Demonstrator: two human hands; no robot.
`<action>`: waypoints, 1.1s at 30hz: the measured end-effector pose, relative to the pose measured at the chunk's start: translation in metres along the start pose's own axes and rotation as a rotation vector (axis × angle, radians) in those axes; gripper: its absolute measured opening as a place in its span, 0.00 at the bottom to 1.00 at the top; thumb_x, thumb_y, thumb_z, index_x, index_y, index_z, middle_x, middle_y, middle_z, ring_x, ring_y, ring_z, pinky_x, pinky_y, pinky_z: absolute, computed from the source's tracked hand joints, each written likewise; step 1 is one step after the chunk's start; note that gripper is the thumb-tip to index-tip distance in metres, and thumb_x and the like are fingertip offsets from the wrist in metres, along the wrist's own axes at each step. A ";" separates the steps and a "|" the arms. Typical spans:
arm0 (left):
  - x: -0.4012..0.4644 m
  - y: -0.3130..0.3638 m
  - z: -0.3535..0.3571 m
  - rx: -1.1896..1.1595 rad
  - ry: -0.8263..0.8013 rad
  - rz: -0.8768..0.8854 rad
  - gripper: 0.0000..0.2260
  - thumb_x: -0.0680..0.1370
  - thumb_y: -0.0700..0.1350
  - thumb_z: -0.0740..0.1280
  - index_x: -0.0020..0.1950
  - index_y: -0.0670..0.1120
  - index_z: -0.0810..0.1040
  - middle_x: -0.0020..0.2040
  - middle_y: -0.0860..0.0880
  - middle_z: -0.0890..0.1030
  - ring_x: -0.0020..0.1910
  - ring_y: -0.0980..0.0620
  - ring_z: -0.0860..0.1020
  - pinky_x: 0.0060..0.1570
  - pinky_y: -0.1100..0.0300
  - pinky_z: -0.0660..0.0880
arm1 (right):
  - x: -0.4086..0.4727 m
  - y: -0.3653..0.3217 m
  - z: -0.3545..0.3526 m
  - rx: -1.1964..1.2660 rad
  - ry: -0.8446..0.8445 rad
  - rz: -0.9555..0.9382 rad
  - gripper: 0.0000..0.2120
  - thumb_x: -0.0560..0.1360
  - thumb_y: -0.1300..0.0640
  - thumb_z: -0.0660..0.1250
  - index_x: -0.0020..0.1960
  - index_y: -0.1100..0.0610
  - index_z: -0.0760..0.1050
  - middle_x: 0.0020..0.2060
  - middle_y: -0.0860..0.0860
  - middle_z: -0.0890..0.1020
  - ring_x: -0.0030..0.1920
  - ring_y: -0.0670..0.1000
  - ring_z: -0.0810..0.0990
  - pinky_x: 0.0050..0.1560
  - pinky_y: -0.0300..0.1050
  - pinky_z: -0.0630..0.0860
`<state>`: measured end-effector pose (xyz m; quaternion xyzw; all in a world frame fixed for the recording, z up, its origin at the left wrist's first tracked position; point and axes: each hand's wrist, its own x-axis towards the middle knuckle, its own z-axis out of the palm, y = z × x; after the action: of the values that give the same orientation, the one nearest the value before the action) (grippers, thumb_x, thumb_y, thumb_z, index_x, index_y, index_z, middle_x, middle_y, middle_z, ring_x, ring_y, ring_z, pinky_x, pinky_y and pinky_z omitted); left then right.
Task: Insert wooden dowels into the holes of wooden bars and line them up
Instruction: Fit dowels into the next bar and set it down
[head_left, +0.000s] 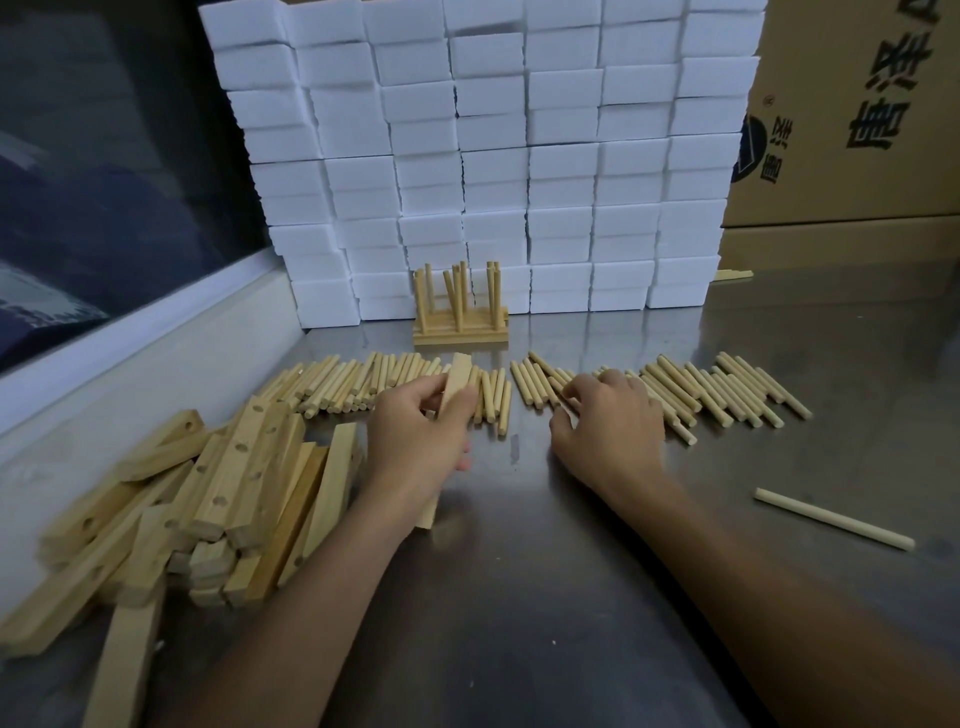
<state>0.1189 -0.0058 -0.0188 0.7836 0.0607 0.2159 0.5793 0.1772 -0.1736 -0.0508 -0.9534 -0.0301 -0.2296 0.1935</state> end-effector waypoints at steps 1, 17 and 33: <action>0.001 -0.001 0.000 -0.004 -0.010 -0.025 0.08 0.80 0.49 0.67 0.43 0.50 0.81 0.30 0.50 0.81 0.27 0.54 0.80 0.26 0.65 0.75 | 0.000 0.000 0.000 -0.020 -0.014 0.021 0.14 0.78 0.48 0.63 0.59 0.52 0.77 0.55 0.53 0.78 0.58 0.55 0.74 0.61 0.53 0.70; 0.001 -0.007 0.001 -0.189 -0.096 -0.164 0.10 0.83 0.49 0.62 0.54 0.45 0.79 0.36 0.52 0.83 0.21 0.53 0.72 0.19 0.63 0.68 | -0.006 -0.008 -0.012 -0.045 -0.160 0.116 0.07 0.76 0.64 0.64 0.47 0.57 0.66 0.51 0.55 0.70 0.42 0.54 0.69 0.43 0.47 0.68; -0.004 -0.004 0.001 -0.115 -0.117 0.020 0.06 0.81 0.47 0.65 0.50 0.58 0.79 0.39 0.54 0.83 0.25 0.54 0.73 0.22 0.61 0.69 | -0.018 -0.024 -0.006 0.523 0.066 -0.297 0.12 0.83 0.51 0.59 0.48 0.57 0.75 0.29 0.43 0.72 0.31 0.45 0.70 0.34 0.47 0.68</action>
<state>0.1162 -0.0072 -0.0241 0.7608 0.0064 0.1784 0.6240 0.1551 -0.1529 -0.0454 -0.8483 -0.2211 -0.2705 0.3979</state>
